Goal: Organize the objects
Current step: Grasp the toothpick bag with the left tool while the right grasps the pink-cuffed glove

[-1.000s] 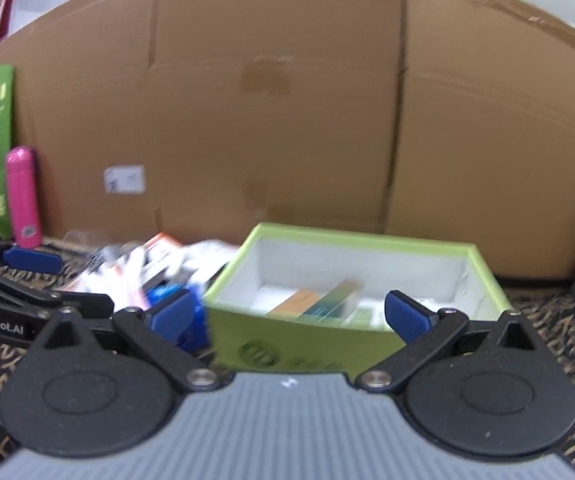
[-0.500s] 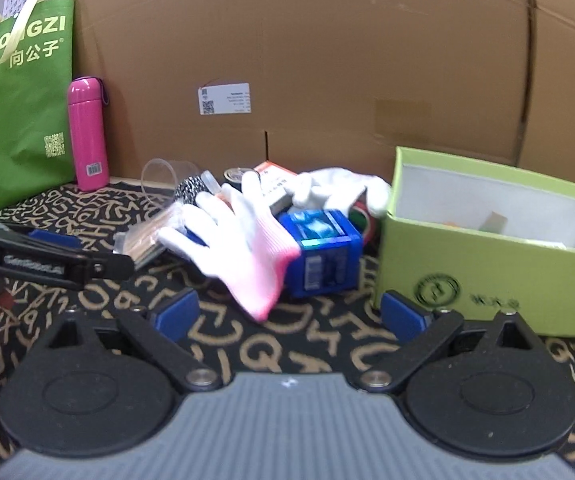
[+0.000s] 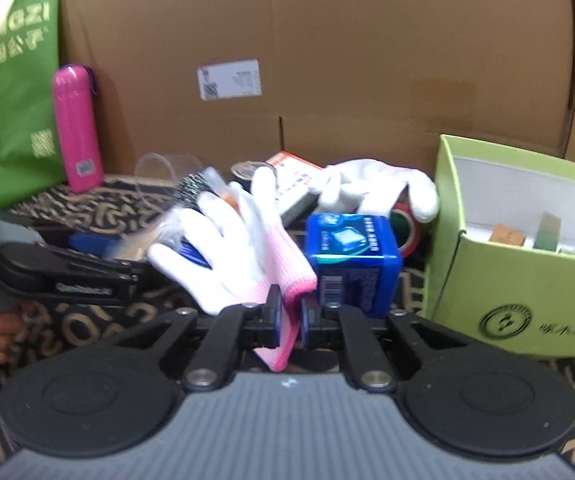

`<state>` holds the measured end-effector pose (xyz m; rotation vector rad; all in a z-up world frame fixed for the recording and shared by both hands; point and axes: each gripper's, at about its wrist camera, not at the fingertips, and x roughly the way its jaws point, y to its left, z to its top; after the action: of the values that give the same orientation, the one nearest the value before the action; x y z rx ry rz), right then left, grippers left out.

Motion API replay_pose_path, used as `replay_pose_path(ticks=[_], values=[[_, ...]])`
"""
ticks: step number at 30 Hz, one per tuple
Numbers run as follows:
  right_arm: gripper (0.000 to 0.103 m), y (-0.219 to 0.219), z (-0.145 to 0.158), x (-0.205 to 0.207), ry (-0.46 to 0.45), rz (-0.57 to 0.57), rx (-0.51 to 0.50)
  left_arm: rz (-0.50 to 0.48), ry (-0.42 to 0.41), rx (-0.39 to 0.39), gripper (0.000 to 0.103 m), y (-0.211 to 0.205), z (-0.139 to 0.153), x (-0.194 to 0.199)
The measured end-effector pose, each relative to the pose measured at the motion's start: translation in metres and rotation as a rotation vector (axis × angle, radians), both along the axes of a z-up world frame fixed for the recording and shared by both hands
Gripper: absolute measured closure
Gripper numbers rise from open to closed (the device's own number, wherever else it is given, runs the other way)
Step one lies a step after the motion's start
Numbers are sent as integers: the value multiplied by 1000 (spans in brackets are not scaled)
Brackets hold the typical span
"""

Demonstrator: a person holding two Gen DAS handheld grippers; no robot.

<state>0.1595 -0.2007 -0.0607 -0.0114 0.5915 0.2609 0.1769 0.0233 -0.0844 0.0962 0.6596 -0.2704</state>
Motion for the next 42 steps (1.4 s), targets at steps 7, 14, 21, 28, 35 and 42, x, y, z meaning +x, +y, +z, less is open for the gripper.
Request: replay_pose_path(ticks=[7,14,21,28,35,42], values=[[97,-10,17,-47,37,37,53,-108,52,15,71,-14,6,-50],[94,-44,14,-105,158,-4,-15,-208,95,18,67,-20,8,-109],[19,-30,25,-117,31,153,-190,-245,37,41,27,-22,16,-112],[6,5,1,-77,65,363,-377,-296,111,65,20,-28,2,-95],[71,-13,-3,-58,221,367,-124,-267,138,30,65,-22,8,-95],[72,-10,7,-77,217,343,-167,-211,195,-54,50,-14,12,-105]])
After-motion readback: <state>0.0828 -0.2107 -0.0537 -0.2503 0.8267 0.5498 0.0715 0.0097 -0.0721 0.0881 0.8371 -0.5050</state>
